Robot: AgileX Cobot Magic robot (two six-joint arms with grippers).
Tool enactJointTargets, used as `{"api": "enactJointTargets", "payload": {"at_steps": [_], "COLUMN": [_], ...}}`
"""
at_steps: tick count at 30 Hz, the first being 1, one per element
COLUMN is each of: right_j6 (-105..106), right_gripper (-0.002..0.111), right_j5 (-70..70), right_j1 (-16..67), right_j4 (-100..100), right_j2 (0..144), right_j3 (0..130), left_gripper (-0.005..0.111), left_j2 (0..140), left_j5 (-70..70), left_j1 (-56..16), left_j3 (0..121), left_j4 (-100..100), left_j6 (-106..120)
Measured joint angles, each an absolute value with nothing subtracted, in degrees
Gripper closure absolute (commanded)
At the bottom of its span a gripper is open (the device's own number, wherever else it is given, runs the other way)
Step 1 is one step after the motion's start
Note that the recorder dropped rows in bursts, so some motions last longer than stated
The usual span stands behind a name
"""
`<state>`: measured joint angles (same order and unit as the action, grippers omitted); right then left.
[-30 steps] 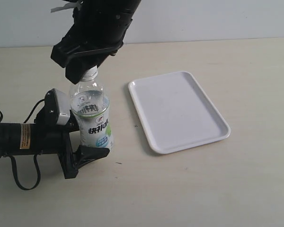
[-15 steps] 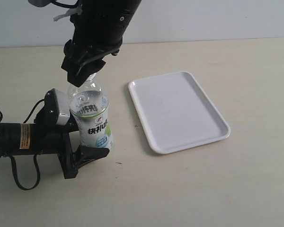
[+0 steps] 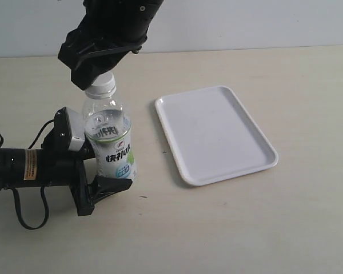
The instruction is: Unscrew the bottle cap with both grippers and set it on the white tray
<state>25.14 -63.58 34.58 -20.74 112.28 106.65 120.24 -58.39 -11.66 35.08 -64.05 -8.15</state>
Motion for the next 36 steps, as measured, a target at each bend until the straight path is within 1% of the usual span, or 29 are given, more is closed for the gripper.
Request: {"api": "enactJointTargets", "payload": {"at_steps": [9,12,15,16,18,19,21,28,36], "right_j6": [22.50,22.38,22.38,22.38,22.38,22.65,24.04,35.81,61.46], "right_gripper": [0.051,0.056,0.070,0.077,0.088,0.096,0.108,0.108,0.108], "right_j5": [-65.07,-65.19,-65.69,-65.85,-65.85,-65.85,-65.85,-66.70,-68.78], "right_j1": [34.58,34.58,34.58,34.58,34.58,34.58,34.58,34.58,34.58], "right_j4": [-18.43,-18.43,-18.43,-18.43,-18.43,-18.43,-18.43,-18.56,-19.50], "right_j2": [112.26,112.26,112.26,112.26,112.26,112.26,112.26,112.26,112.04], "right_j3": [106.65,106.65,106.65,106.65,106.65,106.65,106.65,106.65,106.88], "left_gripper": [0.107,0.107,0.107,0.107,0.107,0.107,0.107,0.107,0.107], "left_j2": [120.24,120.24,120.24,120.24,120.24,120.24,120.24,120.24,120.24], "left_j5": [-58.39,-58.39,-58.50,-58.50,-58.60,-58.60,-58.60,-58.60,-58.60], "left_j1": [-11.66,-11.66,-11.66,-11.66,-11.66,-11.66,-11.66,-11.66,-11.66], "left_j3": [35.08,35.08,35.08,35.08,35.08,35.08,35.08,35.08,35.08], "left_j4": [-64.05,-64.05,-64.05,-64.05,-64.05,-64.05,-64.05,-64.05,-64.05], "left_j6": [-8.15,-8.15,-8.15,-8.15,-8.15,-8.15,-8.15,-8.15,-7.28]}}
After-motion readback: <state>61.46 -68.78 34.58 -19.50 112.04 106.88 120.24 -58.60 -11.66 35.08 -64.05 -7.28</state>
